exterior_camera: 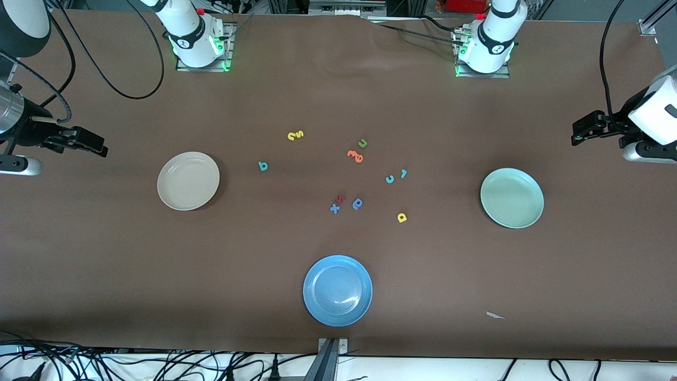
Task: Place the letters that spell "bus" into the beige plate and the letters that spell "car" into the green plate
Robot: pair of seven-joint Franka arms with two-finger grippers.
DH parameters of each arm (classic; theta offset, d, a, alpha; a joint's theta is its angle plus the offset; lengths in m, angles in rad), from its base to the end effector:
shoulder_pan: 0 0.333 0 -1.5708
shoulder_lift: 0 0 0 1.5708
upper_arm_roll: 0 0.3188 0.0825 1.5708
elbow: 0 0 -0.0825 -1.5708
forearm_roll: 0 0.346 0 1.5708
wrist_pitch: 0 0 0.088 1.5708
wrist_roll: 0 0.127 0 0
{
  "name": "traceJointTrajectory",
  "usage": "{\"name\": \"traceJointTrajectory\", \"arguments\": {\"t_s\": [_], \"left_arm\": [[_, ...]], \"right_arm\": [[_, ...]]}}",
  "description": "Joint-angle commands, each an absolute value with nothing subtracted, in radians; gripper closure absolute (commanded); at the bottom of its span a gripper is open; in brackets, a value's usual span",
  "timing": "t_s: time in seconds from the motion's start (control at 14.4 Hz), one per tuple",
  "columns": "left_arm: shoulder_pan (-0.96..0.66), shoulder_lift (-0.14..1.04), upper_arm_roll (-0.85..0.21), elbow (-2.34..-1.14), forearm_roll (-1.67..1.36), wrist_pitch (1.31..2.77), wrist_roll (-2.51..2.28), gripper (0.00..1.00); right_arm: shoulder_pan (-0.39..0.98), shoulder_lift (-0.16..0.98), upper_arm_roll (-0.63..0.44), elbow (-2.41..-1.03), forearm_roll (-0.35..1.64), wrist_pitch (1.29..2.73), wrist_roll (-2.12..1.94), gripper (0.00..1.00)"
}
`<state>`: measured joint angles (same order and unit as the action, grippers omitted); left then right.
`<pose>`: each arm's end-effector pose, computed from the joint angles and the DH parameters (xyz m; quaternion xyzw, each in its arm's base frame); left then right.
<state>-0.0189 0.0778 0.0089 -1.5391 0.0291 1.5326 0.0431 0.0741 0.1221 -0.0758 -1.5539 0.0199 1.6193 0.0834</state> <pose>0.5335 -0.0017 0.5770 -0.9986 0.0266 0.0424 0.0142 0.5541 0.0038 0.5535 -0.9987 0.0431 0.0284 0.0042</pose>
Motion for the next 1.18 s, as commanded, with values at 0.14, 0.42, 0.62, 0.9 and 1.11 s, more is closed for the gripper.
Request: {"name": "traceJointTrajectory", "arguments": {"t_s": [0.14,0.42,0.62,0.9,1.11], "left_arm": [[-0.008,0.089,-0.005,-1.516,0.052,1.517,0.061,0.00],[-0.008,0.092,-0.005,-1.514,0.052,1.517,0.060,0.00],[-0.020,0.103,-0.005,-1.511,0.052,1.517,0.045,0.00],[-0.040,0.188,-0.029,-1.508,-0.018,1.531,-0.030,0.00],[-0.110,0.286,-0.041,-1.517,-0.075,1.629,-0.153,0.00]], "right_arm": [[0.074,0.117,-0.074,-1.559,0.008,1.626,0.091,0.00],[0.074,0.117,-0.074,-1.540,0.015,1.620,0.089,0.00],[0.077,0.138,-0.072,-1.540,0.011,1.618,0.091,0.00],[0.074,0.130,-0.074,-1.542,0.017,1.560,0.048,0.00],[0.084,0.132,-0.064,-1.540,0.018,1.559,0.045,0.00]]}}
